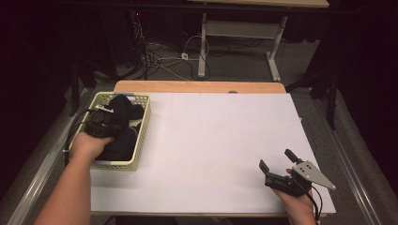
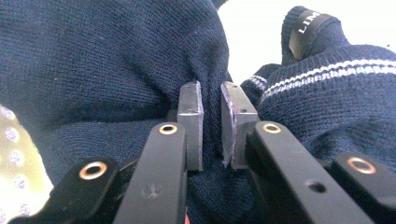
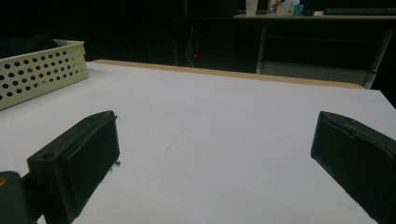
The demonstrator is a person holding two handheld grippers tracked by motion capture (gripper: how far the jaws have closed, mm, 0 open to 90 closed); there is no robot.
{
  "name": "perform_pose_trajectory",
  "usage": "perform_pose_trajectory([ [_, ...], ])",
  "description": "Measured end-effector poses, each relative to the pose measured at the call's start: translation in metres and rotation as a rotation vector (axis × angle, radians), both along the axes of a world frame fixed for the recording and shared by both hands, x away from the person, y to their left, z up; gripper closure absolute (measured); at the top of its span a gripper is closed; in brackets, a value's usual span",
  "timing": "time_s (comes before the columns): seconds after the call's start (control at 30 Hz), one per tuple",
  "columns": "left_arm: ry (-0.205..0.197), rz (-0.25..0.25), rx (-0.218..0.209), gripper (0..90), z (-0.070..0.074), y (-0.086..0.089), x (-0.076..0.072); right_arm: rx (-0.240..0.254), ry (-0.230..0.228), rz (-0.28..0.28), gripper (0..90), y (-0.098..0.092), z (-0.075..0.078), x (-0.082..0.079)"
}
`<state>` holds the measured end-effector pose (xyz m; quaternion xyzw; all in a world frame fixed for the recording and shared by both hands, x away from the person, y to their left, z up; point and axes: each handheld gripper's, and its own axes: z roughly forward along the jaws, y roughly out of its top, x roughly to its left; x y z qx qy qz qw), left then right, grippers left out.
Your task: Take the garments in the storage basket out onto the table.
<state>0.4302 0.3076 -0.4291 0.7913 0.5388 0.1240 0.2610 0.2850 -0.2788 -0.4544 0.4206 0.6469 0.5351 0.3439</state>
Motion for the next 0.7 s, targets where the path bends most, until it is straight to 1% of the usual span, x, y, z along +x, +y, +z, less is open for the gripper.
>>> perform_pose_trajectory([
  [0.17,-0.004,-0.002,0.008,78.3,0.0,-0.001,0.0,-0.008,0.006,0.005,1.6,0.002,-0.002,0.001],
  [0.23,-0.019,0.003,0.011,76.2,0.003,0.001,-0.002,-0.011,0.005,0.004,1.6,0.002,-0.003,0.0],
  [0.27,-0.026,0.01,0.007,73.0,0.005,0.002,-0.003,-0.01,0.007,0.002,1.6,0.001,-0.003,0.0],
  [0.3,-0.033,0.021,-0.013,69.0,0.009,0.006,-0.004,-0.006,0.011,0.001,1.6,0.001,-0.003,0.0],
  [0.33,-0.035,0.031,-0.026,62.8,0.012,0.008,-0.004,-0.004,0.013,-0.001,1.6,0.0,-0.004,0.001],
  [0.37,-0.048,0.053,-0.047,56.9,0.018,0.013,-0.006,-0.005,0.016,-0.002,1.6,0.0,-0.004,0.001],
  [0.4,-0.061,0.065,-0.064,48.1,0.024,0.017,-0.008,-0.007,0.017,-0.005,1.6,0.0,-0.005,0.0],
  [0.43,-0.066,0.074,-0.071,42.7,0.029,0.021,-0.01,-0.008,0.015,-0.004,1.6,0.0,-0.005,-0.001],
  [0.47,-0.075,0.087,-0.065,39.2,0.034,0.025,-0.012,-0.01,0.012,-0.002,1.6,0.0,-0.005,-0.002],
  [0.53,-0.093,0.123,-0.035,29.9,0.042,0.031,-0.015,-0.019,0.01,-0.002,1.6,0.0,-0.005,-0.002],
  [0.57,-0.093,0.134,-0.034,26.1,0.044,0.034,-0.015,-0.017,0.012,-0.003,1.6,0.0,-0.005,-0.001],
  [0.6,-0.077,0.153,-0.04,23.2,0.045,0.038,-0.015,-0.011,0.016,-0.006,1.6,0.0,-0.005,-0.001],
  [0.63,-0.056,0.166,-0.042,16.6,0.044,0.04,-0.013,-0.007,0.022,-0.008,1.6,0.0,-0.006,0.0],
  [0.7,0.011,0.179,-0.042,10.9,0.037,0.044,-0.009,-0.009,0.02,-0.006,1.6,0.0,-0.006,0.0],
])
